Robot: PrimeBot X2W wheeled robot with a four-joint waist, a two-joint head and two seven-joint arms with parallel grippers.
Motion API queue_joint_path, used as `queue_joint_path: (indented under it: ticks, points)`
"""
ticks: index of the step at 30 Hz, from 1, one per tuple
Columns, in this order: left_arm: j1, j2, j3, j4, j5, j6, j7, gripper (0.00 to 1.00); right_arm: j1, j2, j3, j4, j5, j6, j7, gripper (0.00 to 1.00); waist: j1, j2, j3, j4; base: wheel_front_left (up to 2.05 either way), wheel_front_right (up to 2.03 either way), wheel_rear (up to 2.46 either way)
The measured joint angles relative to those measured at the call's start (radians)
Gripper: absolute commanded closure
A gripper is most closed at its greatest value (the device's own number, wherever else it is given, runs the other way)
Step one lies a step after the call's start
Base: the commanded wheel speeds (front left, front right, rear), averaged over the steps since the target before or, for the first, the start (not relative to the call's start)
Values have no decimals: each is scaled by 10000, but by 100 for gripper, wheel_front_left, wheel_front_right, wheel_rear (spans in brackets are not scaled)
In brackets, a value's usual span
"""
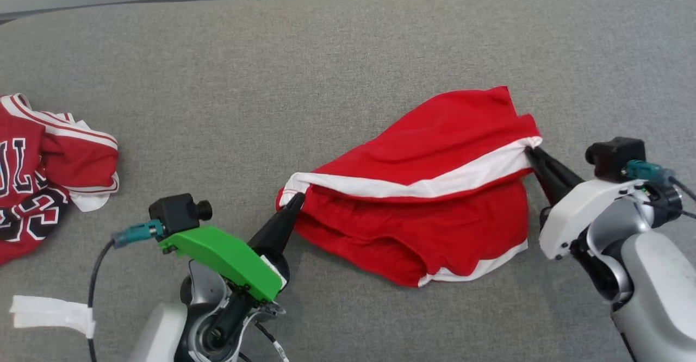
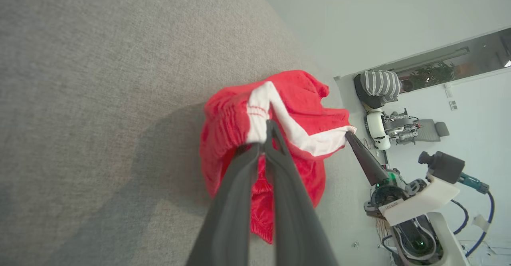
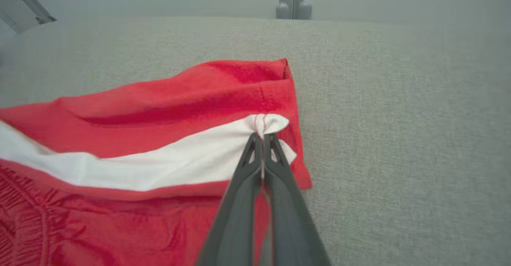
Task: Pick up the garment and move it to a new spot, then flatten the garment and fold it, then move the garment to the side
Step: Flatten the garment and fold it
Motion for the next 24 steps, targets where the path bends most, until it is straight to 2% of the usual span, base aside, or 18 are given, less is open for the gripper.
queue_joint_path:
  ticks: [5,8,11,14,18,21,24]
  points:
    - [-28,867,111,-1822,-330,-117,943,100,-16,-391,-821,-1593,1264,0,439,100,0,0,-76,-55,0,0,0]
    - [-40,1569,336,-3181,-362,6,1557,100,-14,-508,-1730,-2765,2006,0,784,100,0,0,-53,-60,0,0,0]
    - [-402,2234,527,-4316,-439,291,2366,100,-158,-537,-2568,-3870,2709,0,1367,100,0,0,61,-15,0,0,0]
    - [-1352,2773,802,-4838,-709,734,3338,100,-1008,-477,-2993,-4502,3091,0,2157,100,0,0,292,-3,0,0,0]
    - [-3775,3499,876,-4125,-537,1093,4560,100,-3284,21,-2686,-4119,3045,-2,3254,100,0,0,799,-24,0,0,0]
    - [-6164,3507,725,-2823,-221,1275,5068,100,-5649,752,-2669,-2882,2268,-4,3524,100,0,0,1308,-64,0,0,0]
    - [-8403,3266,261,-905,566,1273,5118,100,-8199,1369,-2857,-1244,963,-2,3024,100,1,0,1861,-115,0,0,0]
